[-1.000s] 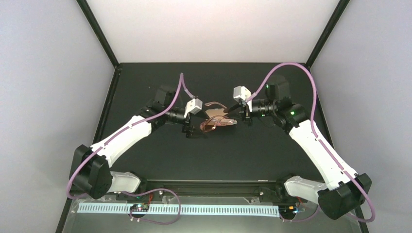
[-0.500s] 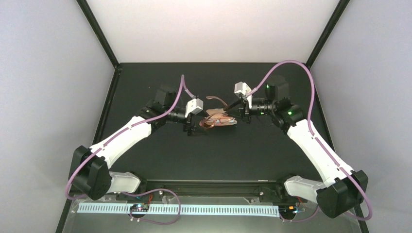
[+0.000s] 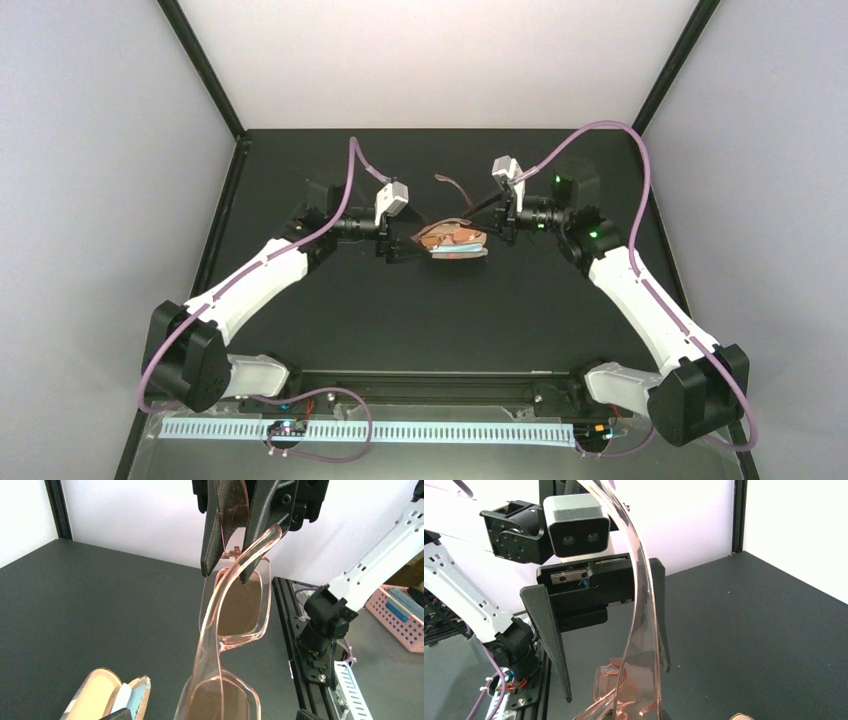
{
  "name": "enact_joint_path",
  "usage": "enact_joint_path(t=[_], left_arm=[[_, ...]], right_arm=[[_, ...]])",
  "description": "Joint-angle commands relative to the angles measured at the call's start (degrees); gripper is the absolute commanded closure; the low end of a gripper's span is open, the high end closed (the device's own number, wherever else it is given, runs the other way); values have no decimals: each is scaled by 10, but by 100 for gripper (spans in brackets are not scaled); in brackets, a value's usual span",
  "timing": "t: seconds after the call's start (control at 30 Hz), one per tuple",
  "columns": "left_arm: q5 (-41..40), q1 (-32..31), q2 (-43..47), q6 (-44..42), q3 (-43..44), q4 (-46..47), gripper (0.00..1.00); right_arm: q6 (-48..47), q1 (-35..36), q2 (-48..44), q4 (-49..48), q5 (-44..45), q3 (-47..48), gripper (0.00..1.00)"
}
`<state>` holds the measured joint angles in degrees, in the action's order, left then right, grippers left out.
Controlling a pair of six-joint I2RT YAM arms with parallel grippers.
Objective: Organize the sunglasses
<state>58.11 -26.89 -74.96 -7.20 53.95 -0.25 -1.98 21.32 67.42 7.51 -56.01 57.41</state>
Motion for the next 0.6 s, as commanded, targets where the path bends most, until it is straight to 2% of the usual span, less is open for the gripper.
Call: enact_joint_path(t=[0.0, 0.13, 0.4, 0.57], left_arm=[[30, 7, 8, 53, -15, 73, 13], [39, 7, 5, 96, -36, 130, 13], [37, 11, -1, 163, -47, 182, 16], [50, 13, -8, 201, -51, 209, 25]], right_arm=[[59, -14, -1, -73, 0, -12, 95], [91, -20, 0, -103, -10, -19, 95], [94, -20, 0, -115, -28, -24, 94], [92, -20, 0, -121, -37, -25, 94]])
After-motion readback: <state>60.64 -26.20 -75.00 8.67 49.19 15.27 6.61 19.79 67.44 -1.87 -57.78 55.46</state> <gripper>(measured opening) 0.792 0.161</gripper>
